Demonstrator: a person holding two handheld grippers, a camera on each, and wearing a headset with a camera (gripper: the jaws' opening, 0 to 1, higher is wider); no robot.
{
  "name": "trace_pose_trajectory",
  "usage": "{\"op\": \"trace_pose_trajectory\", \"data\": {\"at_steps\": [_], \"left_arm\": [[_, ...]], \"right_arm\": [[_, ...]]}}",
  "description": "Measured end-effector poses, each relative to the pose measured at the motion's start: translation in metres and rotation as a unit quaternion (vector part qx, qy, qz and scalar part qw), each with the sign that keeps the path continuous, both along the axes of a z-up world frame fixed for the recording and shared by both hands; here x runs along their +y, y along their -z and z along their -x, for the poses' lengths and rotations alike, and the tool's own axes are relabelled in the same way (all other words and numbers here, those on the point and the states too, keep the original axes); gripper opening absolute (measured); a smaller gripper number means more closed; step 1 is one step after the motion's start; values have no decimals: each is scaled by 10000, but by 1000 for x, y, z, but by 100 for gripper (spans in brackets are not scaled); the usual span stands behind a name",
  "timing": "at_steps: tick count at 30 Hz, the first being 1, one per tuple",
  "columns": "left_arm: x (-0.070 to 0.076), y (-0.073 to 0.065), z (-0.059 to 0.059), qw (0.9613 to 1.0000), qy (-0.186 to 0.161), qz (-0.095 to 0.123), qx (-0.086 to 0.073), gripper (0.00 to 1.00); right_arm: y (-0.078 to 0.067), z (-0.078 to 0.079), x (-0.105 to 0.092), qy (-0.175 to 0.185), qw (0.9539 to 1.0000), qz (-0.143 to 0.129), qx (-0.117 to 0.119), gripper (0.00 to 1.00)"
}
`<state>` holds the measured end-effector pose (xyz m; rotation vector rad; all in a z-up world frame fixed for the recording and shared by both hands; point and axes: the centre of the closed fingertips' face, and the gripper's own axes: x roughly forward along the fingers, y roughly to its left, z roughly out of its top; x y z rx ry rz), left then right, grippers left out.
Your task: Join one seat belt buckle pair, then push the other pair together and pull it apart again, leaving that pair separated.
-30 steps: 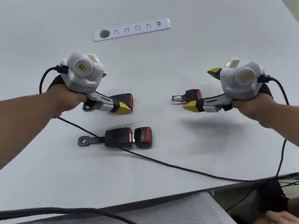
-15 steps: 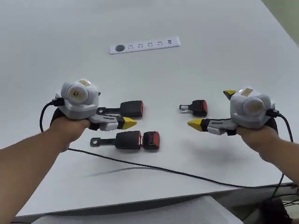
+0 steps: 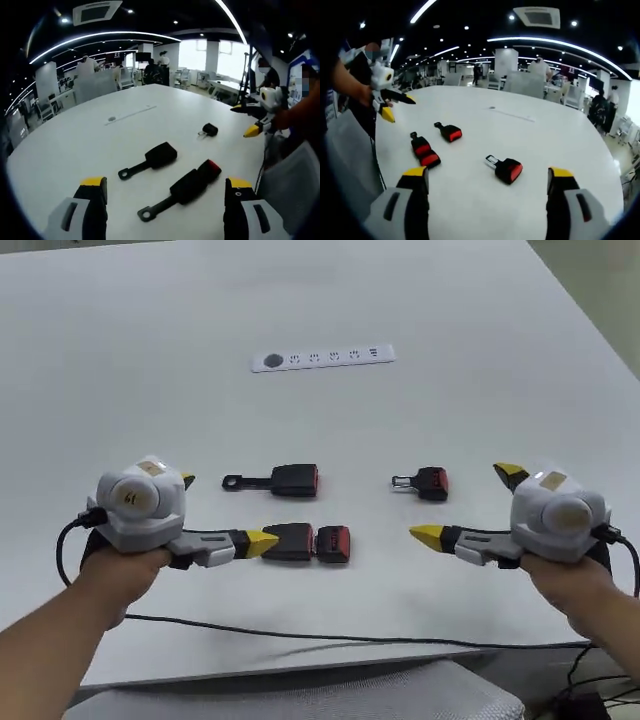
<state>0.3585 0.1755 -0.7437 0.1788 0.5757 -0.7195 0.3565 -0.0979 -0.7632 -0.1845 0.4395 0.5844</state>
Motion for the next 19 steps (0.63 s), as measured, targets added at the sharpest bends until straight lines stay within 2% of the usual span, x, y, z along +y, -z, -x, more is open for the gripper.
{"op": "trace_pose_trajectory", "data": {"at_steps": [2, 4, 6, 12, 15, 18, 19], "left_arm": [[4, -3, 4, 10000, -19, 14, -78, 100], [8, -5, 11, 10000, 15, 11, -93, 100], [11, -9, 16, 9999, 53, 87, -106, 100], [20, -19, 29, 9995, 171, 125, -223, 100], [25, -22, 30, 9995, 161, 177, -220, 100], [31, -22, 33, 9993, 262, 19, -264, 100], [35, -22, 33, 9994, 235, 33, -249, 100]], "right_arm": [[0, 4, -1, -6, 10000, 32, -8, 100], [-3, 8, -2, 34, 10000, -47, -30, 100], [-3, 9, -5, 21, 10000, -4, -32, 100], [-9, 13, -10, -59, 9998, -20, -167, 100], [-10, 16, -9, -142, 9997, 67, -206, 100], [-11, 18, -10, -148, 9996, 43, -230, 100], [-11, 18, -11, -153, 9996, 49, -245, 100]]}}
